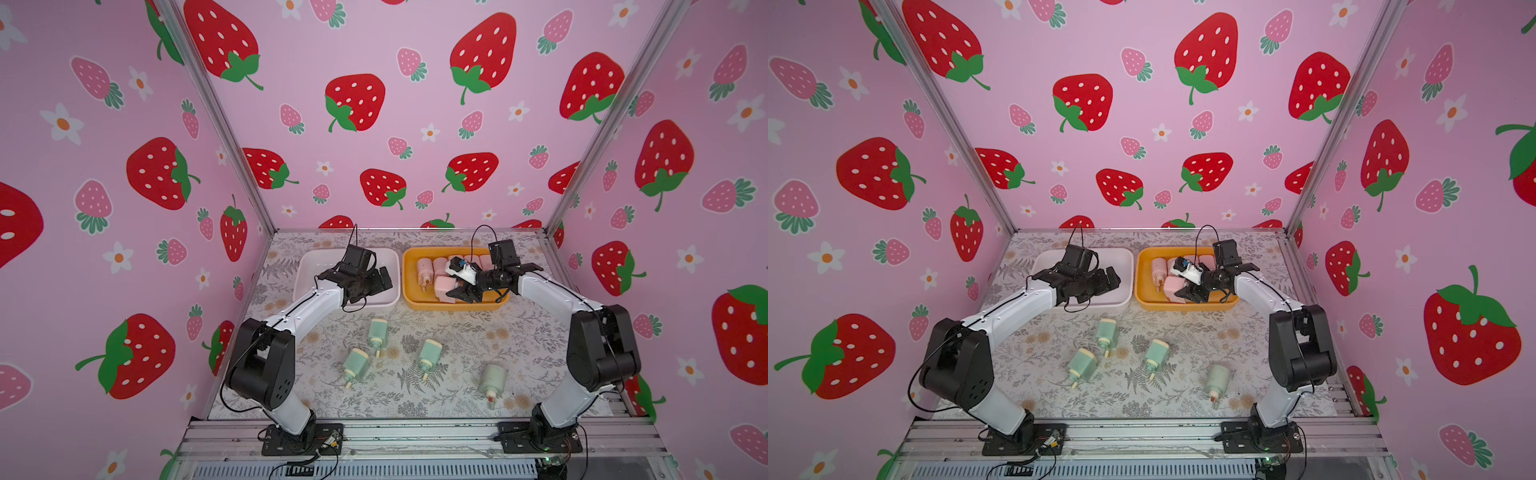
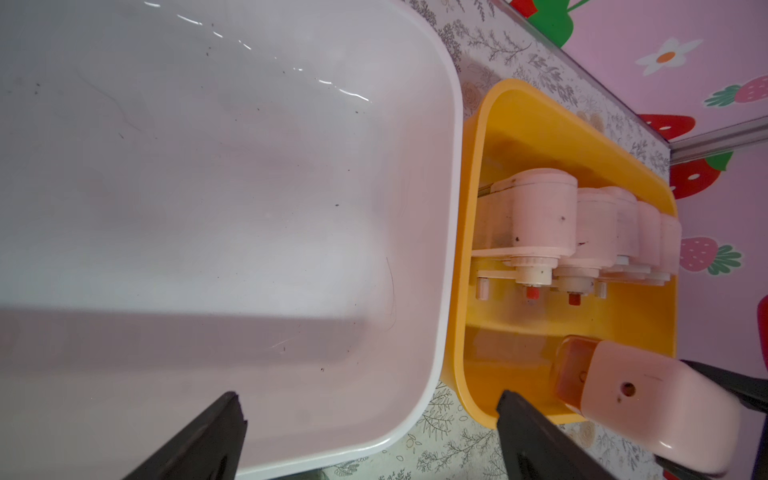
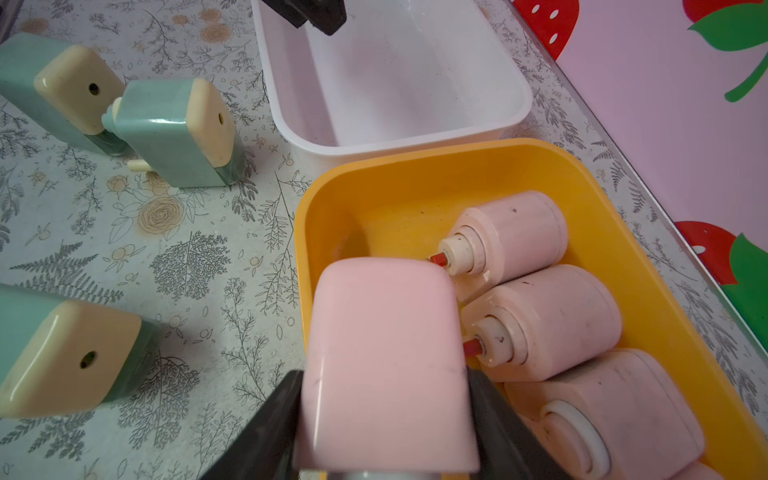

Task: Place the pencil sharpeners by color into the storage box
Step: Place the pencil sharpener in the storage box.

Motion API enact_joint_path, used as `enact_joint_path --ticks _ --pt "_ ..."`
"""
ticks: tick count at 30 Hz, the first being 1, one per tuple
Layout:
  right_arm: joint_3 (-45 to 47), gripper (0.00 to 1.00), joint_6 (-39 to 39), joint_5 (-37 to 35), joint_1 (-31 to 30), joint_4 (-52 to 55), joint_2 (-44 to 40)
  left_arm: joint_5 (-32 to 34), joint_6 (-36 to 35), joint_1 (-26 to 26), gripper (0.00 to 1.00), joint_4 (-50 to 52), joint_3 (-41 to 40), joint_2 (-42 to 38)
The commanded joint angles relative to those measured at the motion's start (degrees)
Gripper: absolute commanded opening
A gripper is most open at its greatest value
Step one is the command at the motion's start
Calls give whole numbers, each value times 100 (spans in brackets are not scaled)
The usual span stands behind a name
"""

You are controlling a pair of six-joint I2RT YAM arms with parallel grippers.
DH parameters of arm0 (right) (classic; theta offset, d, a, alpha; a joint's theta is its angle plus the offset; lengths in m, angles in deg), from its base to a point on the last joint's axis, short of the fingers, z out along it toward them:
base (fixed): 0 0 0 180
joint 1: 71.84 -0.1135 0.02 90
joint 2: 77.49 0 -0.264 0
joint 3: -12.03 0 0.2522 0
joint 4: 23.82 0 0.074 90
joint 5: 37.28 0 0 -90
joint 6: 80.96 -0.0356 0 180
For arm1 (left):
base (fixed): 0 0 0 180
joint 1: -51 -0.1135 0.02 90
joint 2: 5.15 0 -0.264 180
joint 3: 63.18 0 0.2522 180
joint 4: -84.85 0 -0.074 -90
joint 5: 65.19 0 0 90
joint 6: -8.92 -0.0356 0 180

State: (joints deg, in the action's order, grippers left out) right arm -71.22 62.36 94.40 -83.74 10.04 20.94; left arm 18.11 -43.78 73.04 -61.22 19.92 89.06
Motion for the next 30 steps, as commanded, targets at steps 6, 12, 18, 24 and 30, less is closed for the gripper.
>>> enact_joint_path --ticks 6,12,18,24,30 --pt "-711 0 951 218 91 695 524 -473 -346 59 100 -109 800 703" --pt "-833 0 1143 198 153 813 708 -640 -486 111 100 -133 1261 1186" --pt "-836 0 1186 166 153 753 850 -776 -395 121 100 -175 1524 1565" --pt "-1003 0 1083 341 179 808 1005 -1099 -346 156 99 -230 1735 1918" --pt "-1185 0 1189 525 188 1051 1129 -1317 -289 279 100 -327 1943 2131"
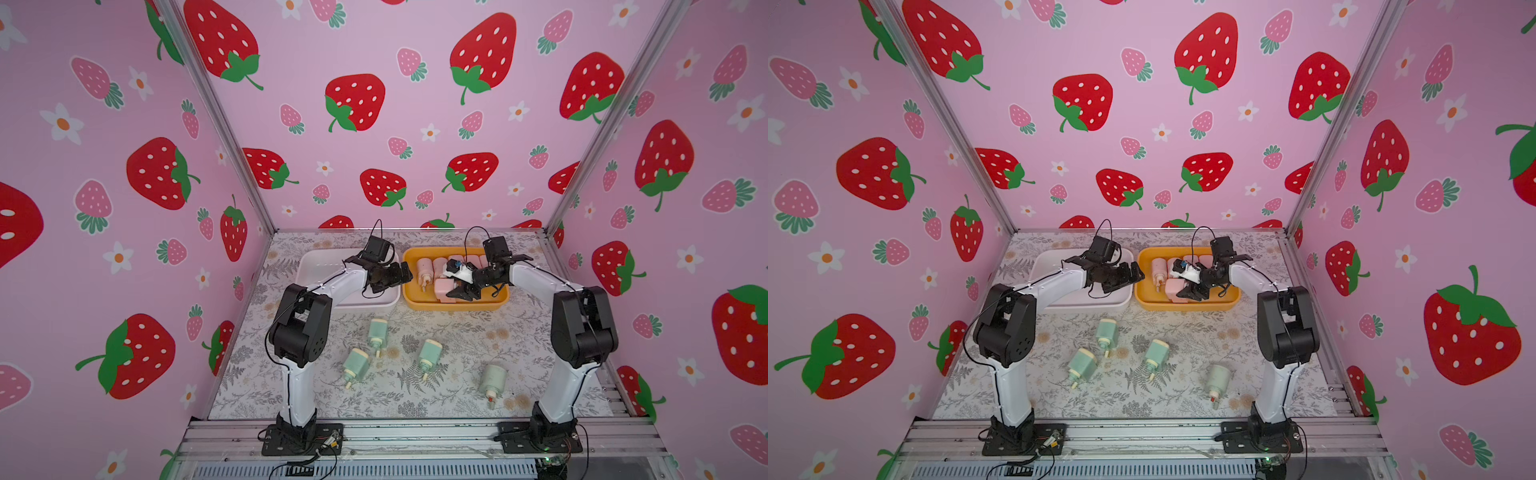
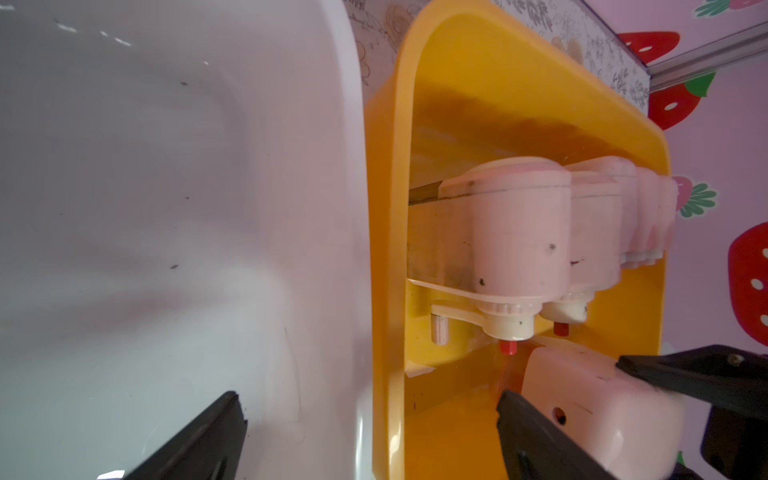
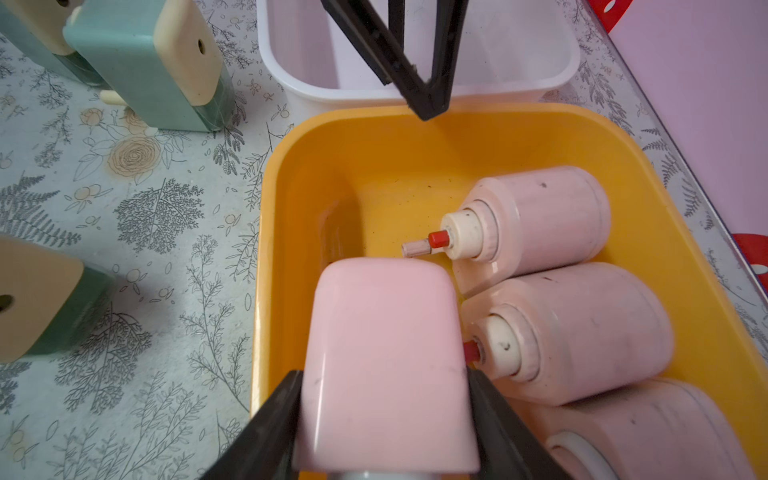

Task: Place the pencil sharpeners by color into the storage box
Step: Place the pencil sharpener in the storage box.

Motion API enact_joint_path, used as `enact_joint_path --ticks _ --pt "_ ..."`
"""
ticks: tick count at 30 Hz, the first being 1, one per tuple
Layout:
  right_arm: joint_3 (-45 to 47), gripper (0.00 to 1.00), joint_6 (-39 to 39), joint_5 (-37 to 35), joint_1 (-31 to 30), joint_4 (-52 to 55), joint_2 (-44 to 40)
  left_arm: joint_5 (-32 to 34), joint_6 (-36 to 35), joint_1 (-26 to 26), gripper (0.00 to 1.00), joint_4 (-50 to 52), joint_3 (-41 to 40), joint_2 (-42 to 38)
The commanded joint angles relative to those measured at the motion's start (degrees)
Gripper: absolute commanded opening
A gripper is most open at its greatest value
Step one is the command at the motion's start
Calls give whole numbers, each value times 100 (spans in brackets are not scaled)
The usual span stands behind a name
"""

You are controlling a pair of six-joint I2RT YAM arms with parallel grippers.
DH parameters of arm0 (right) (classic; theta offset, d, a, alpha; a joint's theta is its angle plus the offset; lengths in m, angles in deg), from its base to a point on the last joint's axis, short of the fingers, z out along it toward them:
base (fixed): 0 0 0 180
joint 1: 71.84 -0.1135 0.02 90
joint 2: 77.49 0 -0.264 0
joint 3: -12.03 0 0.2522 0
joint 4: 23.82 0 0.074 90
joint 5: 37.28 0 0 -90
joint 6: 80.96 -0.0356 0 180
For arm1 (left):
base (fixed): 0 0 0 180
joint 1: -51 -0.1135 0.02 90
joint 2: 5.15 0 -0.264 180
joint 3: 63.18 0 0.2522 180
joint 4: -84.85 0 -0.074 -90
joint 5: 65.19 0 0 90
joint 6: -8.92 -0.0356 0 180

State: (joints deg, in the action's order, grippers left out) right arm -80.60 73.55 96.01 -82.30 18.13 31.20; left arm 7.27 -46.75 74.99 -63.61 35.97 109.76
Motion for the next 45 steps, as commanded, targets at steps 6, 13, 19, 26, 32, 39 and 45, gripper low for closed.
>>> enact_joint_path --ticks 6,13,19,26,32,39,45 --pt "-375 0 128 383 44 317 267 -373 84 206 100 -99 463 119" --pt "-222 10 224 352 44 190 259 -290 101 261 100 24 420 60" --pt "-96 20 281 173 44 108 304 -373 118 276 99 45 461 110" --pt "-95 37 338 267 53 199 379 -261 76 271 100 173 557 63" --pt "-49 44 408 14 52 257 445 -145 16 271 99 234 488 -2" --pt "-45 51 440 -232 48 258 416 -111 -4 272 100 256 402 -59" --pt "-59 51 457 -242 53 316 364 -24 -65 273 100 320 330 -163"
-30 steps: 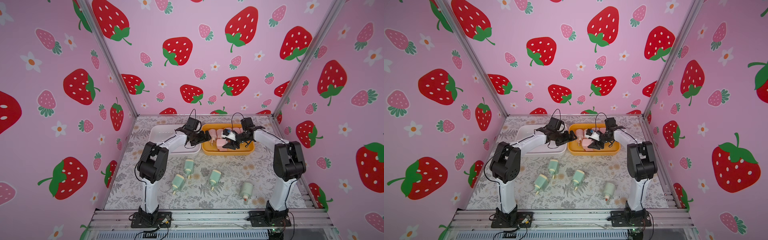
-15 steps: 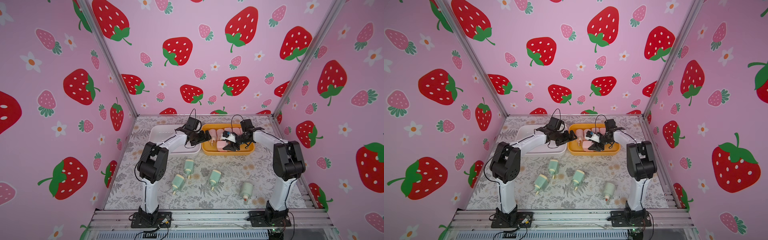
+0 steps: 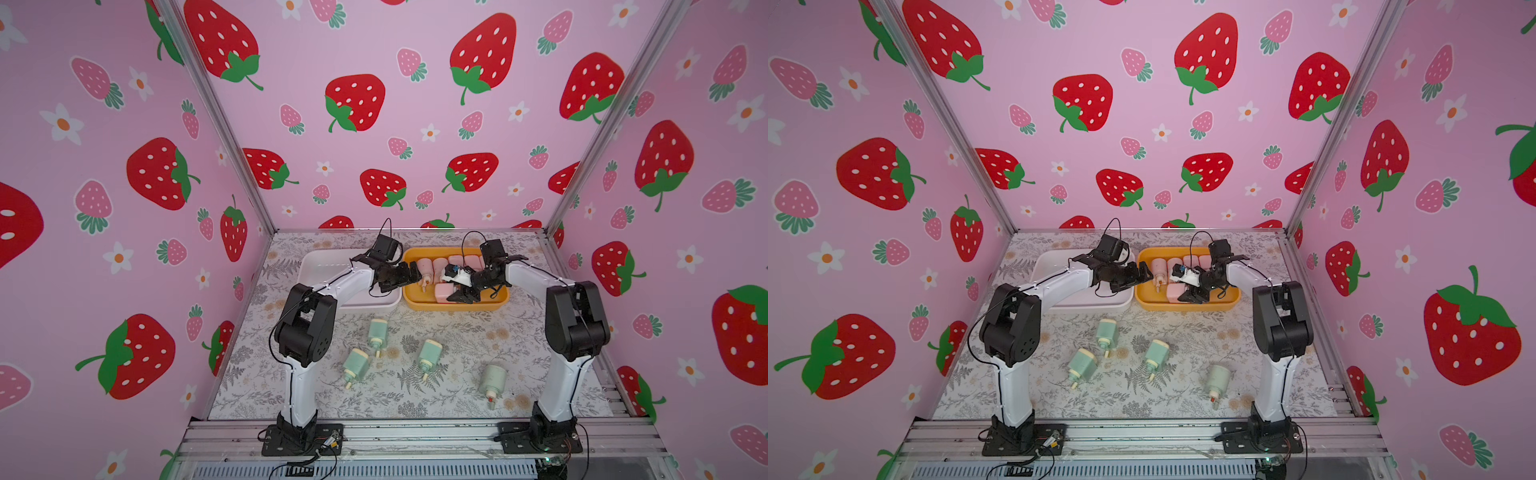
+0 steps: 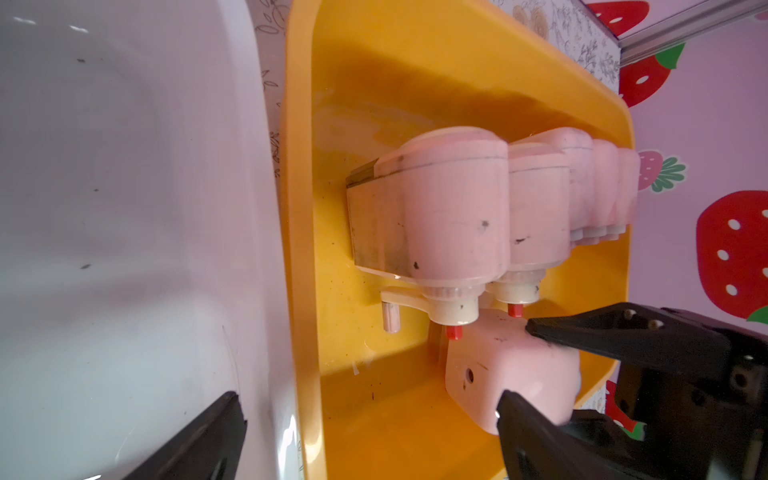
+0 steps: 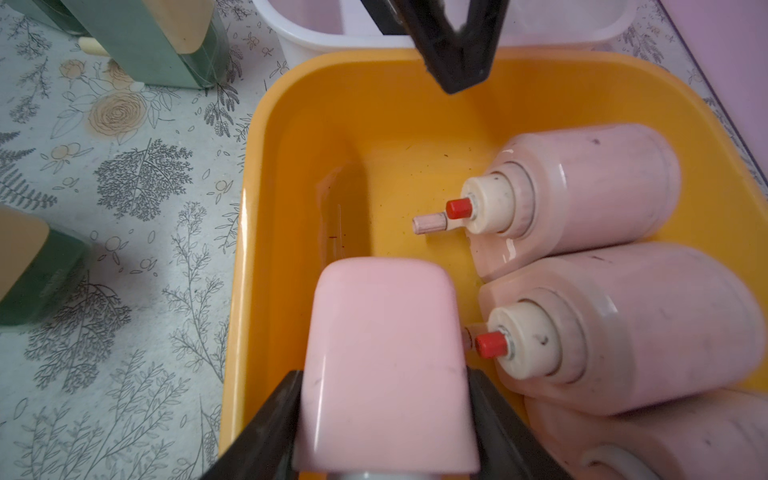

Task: Place the pencil sharpeners by color into the storage box
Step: Place the pencil sharpener in the storage box.

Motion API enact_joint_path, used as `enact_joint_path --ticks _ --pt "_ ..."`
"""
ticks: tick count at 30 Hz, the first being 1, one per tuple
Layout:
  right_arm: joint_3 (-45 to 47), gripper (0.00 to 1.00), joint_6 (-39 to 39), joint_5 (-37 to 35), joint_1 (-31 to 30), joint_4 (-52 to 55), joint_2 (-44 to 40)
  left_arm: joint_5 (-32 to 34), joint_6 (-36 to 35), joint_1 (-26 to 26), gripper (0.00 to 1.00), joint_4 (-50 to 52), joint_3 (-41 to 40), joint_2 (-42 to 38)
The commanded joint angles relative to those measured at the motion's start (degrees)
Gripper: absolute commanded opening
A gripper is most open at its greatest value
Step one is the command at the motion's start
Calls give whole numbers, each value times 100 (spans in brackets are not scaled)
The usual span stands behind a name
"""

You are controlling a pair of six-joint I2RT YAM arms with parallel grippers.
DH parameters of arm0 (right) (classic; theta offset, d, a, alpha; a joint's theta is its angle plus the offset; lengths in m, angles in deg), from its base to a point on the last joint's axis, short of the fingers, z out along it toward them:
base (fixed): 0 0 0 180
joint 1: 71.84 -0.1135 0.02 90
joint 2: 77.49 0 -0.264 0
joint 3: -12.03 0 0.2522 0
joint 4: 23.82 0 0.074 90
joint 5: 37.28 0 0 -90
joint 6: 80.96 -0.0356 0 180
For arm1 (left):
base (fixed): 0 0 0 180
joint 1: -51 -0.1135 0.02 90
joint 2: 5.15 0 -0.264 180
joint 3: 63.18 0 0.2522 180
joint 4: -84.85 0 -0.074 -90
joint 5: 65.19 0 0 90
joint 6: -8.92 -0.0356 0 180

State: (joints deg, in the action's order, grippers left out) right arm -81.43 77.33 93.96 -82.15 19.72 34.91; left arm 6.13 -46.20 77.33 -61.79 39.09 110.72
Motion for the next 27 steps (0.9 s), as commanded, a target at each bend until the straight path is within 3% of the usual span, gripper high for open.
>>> enact_joint_path --ticks 1,4,19,20,21,27 --pt "24 51 79 -57 37 167 -16 116 -127 39 100 154 3 -280" --pt "17 60 37 -159 33 166 -30 157 -159 33 100 185 -31 -335" --pt "-1 63 61 -329 33 283 -255 259 -159 -17 100 196 -128 -432" --pt "-10 68 61 -327 36 311 -275 259 -157 -22 100 193 -130 -442" --pt "-8 99 61 -328 37 319 -293 259 -160 -22 100 193 -144 -452" --pt "-29 100 103 -396 37 385 -358 272 -156 -51 100 170 -235 -529"
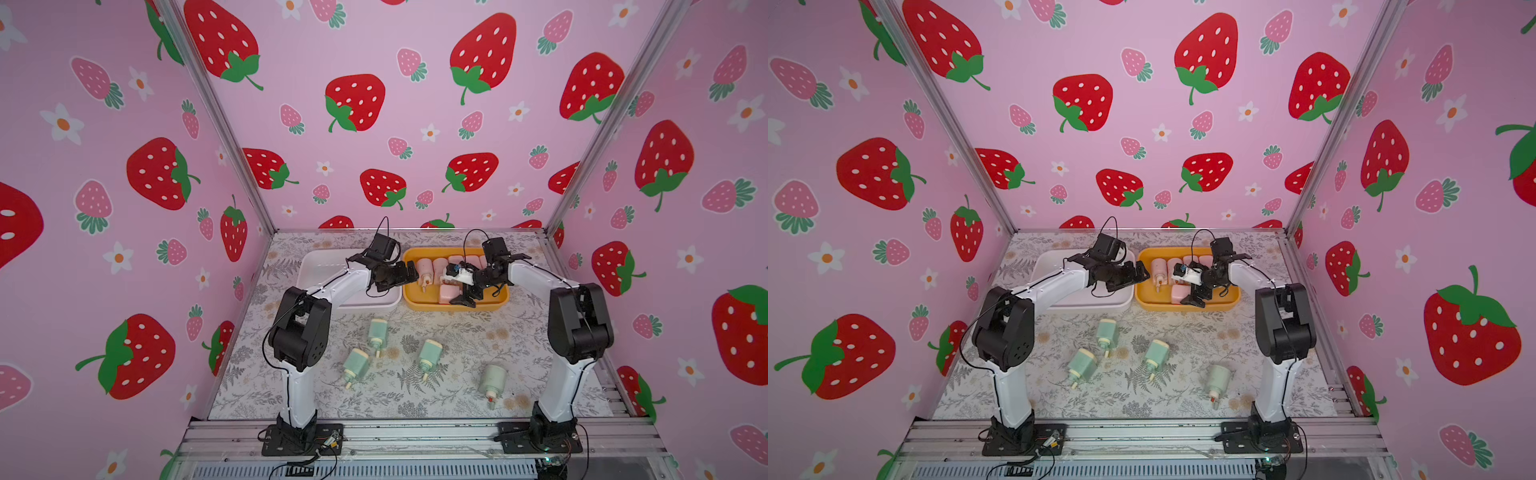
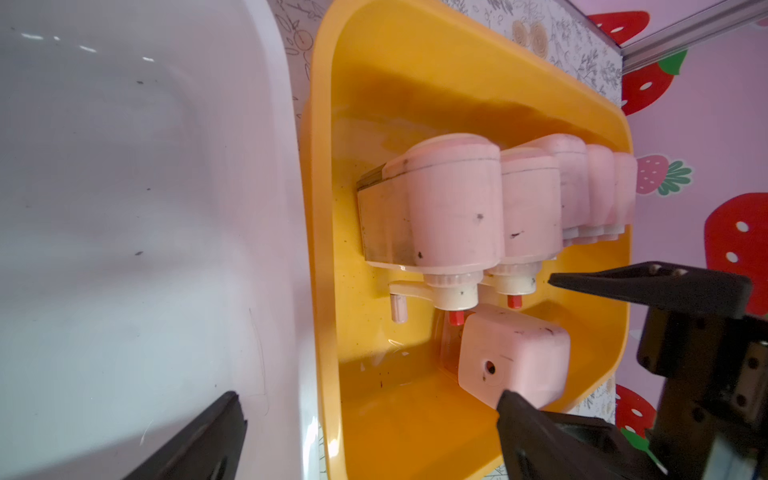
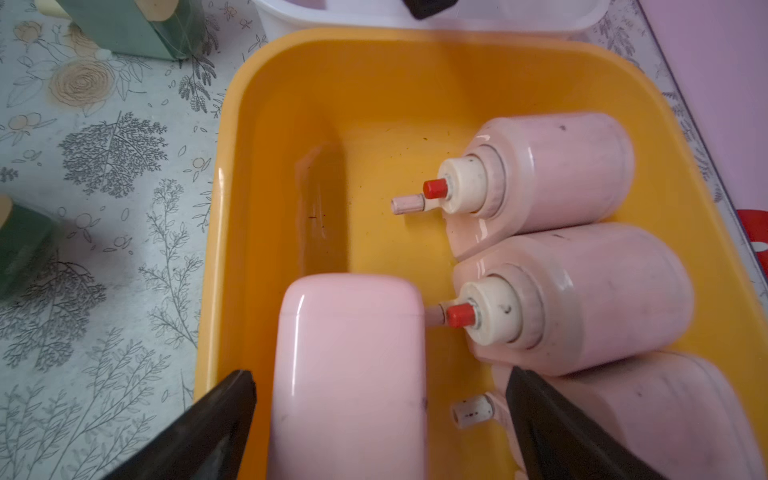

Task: Place the pencil sharpeners by color into the storage box
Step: Place the pencil sharpener in the storage box, then pick up the pencil sharpener from the center of the board.

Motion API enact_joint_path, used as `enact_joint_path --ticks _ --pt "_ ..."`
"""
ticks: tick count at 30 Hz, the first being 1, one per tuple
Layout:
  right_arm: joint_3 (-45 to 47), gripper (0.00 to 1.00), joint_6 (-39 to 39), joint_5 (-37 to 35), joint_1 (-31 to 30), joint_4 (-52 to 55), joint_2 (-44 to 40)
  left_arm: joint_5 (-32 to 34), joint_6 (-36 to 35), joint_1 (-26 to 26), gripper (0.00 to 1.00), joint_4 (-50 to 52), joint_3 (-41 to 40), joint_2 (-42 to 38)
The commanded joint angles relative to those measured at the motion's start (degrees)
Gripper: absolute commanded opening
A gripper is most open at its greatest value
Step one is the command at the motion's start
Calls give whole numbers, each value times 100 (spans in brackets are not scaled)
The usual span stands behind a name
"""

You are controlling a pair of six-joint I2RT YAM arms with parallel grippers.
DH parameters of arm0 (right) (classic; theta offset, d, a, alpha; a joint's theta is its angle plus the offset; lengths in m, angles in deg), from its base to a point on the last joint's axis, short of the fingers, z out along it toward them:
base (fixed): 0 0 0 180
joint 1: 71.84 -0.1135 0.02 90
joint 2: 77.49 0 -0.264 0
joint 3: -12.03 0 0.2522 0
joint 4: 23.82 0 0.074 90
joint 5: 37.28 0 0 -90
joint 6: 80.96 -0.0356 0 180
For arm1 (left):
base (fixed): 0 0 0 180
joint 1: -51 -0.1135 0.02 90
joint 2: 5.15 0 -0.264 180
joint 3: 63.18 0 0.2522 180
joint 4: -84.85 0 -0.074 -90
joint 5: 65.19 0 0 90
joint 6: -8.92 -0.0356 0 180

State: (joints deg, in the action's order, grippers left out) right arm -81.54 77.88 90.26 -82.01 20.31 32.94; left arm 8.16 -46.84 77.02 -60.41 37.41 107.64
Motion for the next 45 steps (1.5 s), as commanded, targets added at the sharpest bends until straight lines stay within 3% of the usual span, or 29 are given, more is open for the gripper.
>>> enact_joint_path --ticks 1,9,15,18,22,24,28,31,36,41,45 --pt "-19 100 50 -23 24 359 -187 73 -86 -22 100 30 -78 -244" --pt "17 100 22 126 24 546 -541 207 -171 -32 100 207 -208 -531" --pt "277 100 -665 415 -15 221 -1307 515 -292 -26 100 558 -578 -1155" --pt "1055 100 -1432 551 -81 -1134 -2009 728 -347 -18 100 816 -854 -1553" --pt "2685 100 -3516 759 -90 -4632 -2871 1164 -373 49 100 1288 -1158 -2032" --pt "2935 100 -4595 218 -149 -5383 -3024 1306 -375 82 100 1520 -1256 -2216" --pt "2377 100 -5754 -797 -195 -4517 -2998 1455 -365 185 100 1896 -1441 -2540" --pt "2131 100 -6993 -2449 -152 -4164 -2934 1586 -366 304 100 2075 -1579 -2715" --pt "2559 100 -8418 -2950 193 -4520 -3162 1807 -367 569 100 1997 -2034 -2994" --pt "2418 100 -8638 -3566 244 -3826 -3254 2225 -435 873 100 1894 -2421 -3079" --pt "2544 100 -8740 -3955 244 -3821 -3372 2007 -595 961 100 1555 -2744 -3105"
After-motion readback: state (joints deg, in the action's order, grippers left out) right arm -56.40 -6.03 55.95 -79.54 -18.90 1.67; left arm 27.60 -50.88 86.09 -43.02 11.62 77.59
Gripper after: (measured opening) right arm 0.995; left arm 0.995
